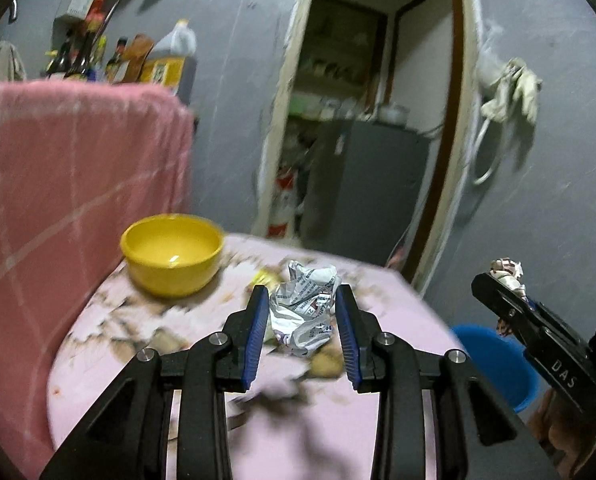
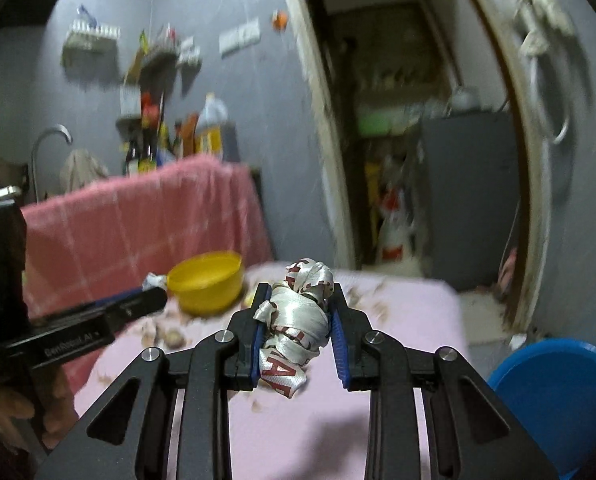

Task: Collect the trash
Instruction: 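Carry both wrappers over the blue bucket and open both tools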

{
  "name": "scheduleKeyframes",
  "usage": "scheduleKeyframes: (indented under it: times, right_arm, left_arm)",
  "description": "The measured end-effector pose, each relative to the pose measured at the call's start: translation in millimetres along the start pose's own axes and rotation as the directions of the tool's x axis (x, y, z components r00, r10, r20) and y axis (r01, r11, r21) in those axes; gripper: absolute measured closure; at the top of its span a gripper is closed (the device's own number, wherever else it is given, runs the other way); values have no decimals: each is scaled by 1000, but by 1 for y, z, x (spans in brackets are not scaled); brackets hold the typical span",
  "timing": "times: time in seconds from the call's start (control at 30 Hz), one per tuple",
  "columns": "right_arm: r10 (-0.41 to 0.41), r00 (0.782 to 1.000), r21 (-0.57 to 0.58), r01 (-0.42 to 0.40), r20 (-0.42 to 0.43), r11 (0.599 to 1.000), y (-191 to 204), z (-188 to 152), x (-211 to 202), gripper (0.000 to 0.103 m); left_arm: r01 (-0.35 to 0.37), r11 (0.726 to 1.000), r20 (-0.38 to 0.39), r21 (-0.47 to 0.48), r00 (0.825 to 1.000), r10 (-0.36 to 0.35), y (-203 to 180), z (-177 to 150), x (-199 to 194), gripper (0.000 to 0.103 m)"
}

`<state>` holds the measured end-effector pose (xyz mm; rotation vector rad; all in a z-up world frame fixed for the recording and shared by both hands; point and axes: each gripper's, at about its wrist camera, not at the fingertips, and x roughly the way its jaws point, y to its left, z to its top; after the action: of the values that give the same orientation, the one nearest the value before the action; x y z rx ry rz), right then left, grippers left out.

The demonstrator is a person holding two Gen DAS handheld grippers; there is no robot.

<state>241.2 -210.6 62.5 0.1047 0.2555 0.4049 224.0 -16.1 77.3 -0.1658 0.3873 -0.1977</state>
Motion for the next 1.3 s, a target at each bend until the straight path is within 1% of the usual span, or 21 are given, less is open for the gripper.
scheduleKeyframes:
  times: [0.07,0.13,0.2,0.3,0.47,0.57,0.63,0.77,0.9,1.0,1.1,1.23,1.27,1.3]
  right_arm:
    - [-28,997,-14,29,67,999,-4,6,-15,78]
    - [-54,992,-20,56,116,998,-7,11,-27,78]
    - [-92,981,-15,96,172,995,-15,16,-42,78]
    - [-145,963,-1,149,225,989,-27,21,-57,78]
    - [-245,931,35,245,270,969,-52,24,-76,78]
    - [-308,907,48,308,287,950,-66,25,-86,78]
    - [-341,895,62,338,287,939,-77,24,-93,78]
    - [-402,878,96,391,257,915,-97,19,-99,77]
    - [-450,877,166,425,169,890,-123,13,-99,77]
    - [-474,874,212,446,107,870,-139,5,-100,77]
    - [-495,868,239,470,51,850,-153,-1,-101,77]
    - [-506,862,268,495,-33,826,-172,-11,-98,77]
    - [-509,860,278,501,-50,819,-177,-14,-98,77]
    - [-511,857,290,507,-67,812,-182,-17,-98,76]
  left_arm:
    - [35,999,36,1,999,-35,-14,6,-1,73]
    - [68,998,68,13,995,-69,-30,11,-2,73]
    - [93,995,88,30,991,-96,-43,15,-3,73]
    - [141,988,114,66,982,-148,-70,19,-2,73]
    - [219,969,119,116,965,-233,-111,22,3,73]
    - [260,956,103,139,956,-275,-133,19,11,73]
    - [281,948,91,149,951,-296,-145,18,18,73]
    - [315,934,64,167,942,-329,-167,15,29,73]
    - [346,921,19,180,935,-355,-187,9,43,73]
    - [369,912,-28,178,928,-371,-200,3,56,73]
    - [394,904,-97,168,919,-383,-213,-2,73,73]
    - [425,890,-179,163,900,-397,-228,-12,94,73]
    - [434,886,-205,163,893,-400,-233,-15,100,73]
    - [436,885,-219,164,891,-399,-236,-19,103,73]
